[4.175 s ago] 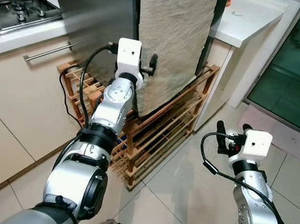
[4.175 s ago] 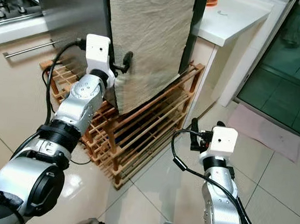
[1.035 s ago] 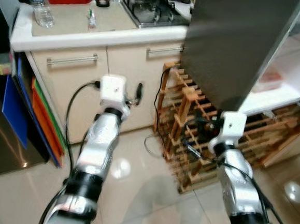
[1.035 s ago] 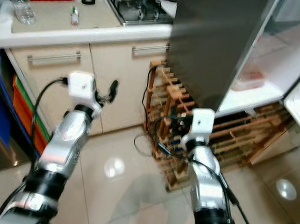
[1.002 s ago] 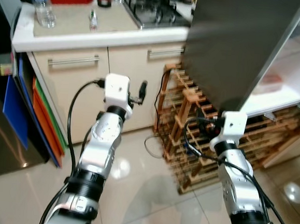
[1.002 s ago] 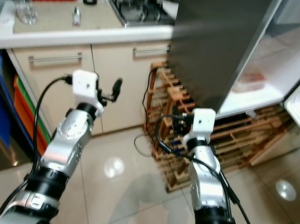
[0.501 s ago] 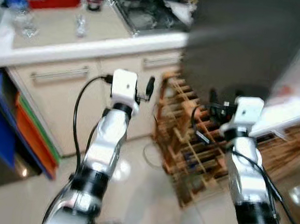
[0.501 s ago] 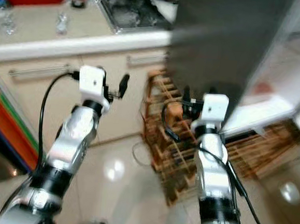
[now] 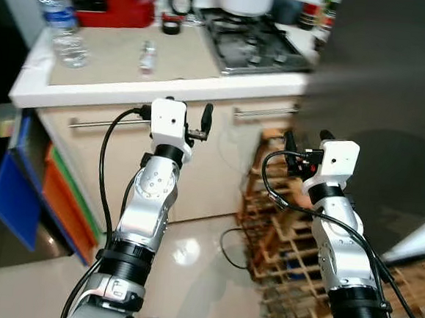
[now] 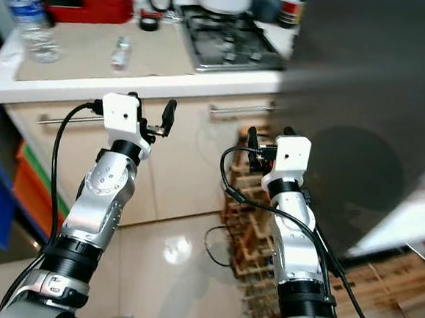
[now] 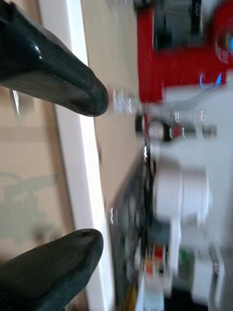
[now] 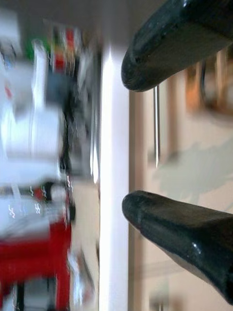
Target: Restocking fridge
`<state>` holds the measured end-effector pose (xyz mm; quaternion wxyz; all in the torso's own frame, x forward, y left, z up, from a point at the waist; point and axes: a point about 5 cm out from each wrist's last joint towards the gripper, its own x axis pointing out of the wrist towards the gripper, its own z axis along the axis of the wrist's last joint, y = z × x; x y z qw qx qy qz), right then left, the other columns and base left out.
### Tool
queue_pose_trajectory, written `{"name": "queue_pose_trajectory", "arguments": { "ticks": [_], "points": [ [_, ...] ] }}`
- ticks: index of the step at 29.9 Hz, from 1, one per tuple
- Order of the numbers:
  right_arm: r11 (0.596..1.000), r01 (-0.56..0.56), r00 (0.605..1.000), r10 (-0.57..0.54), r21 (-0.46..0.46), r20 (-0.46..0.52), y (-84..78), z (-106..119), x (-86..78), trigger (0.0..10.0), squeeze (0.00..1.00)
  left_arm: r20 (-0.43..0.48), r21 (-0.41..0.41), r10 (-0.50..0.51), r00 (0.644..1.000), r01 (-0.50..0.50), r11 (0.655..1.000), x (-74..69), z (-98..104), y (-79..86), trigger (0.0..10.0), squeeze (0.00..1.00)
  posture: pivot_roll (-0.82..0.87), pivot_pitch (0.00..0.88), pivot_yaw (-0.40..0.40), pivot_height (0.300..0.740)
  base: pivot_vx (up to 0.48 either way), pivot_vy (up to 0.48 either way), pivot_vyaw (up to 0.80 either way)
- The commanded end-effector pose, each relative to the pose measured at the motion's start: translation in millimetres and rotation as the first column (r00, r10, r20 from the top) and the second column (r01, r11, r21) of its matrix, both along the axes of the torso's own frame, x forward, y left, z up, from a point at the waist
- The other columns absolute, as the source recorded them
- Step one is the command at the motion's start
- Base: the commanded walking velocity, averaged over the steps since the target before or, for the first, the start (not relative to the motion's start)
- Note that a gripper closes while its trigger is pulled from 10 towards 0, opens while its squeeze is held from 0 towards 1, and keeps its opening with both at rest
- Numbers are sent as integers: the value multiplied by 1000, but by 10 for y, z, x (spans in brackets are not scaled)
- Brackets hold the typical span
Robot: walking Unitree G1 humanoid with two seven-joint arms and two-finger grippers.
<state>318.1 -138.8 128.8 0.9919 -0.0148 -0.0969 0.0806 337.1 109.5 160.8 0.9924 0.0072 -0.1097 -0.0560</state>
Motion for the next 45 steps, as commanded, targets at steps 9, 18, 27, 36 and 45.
{"name": "queue_pose_trajectory", "arguments": {
  "ticks": [9, 18, 27, 36, 45],
  "points": [
    [999, 32, 999, -32, -11, -14, -48, -26, 18, 10000, 0, 34, 31, -13, 999, 12, 999, 13, 78, -62, 10000, 0, -28, 0, -21, 740, 441, 0, 49],
    [998, 66, 998, -66, -10, 10, -99, 12, 18, 10000, 0, 142, 41, -30, 989, 24, 999, 31, 395, -92, 10000, 0, -29, 0, -12, 740, 462, 0, 49],
    [999, 38, 998, -38, -8, 44, -25, 61, 3, 10000, 0, 146, 29, -76, 986, 72, 997, -3, 411, -154, 10000, 0, -30, 0, -9, 740, 145, -35, 431],
    [997, 78, 995, -78, 1, 61, -99, 80, 4, 10000, 0, 226, 31, -87, 970, 82, 996, -62, 558, -194, 10000, 0, -31, 0, -11, 740, 392, -252, 151],
    [997, 71, 995, -71, -1, 63, -91, 73, -8, 10000, 0, 286, 47, -50, 957, 38, 998, -23, 787, -155, 10000, 0, -31, 0, -11, 740, 50, 0, 0]
  ]
}}
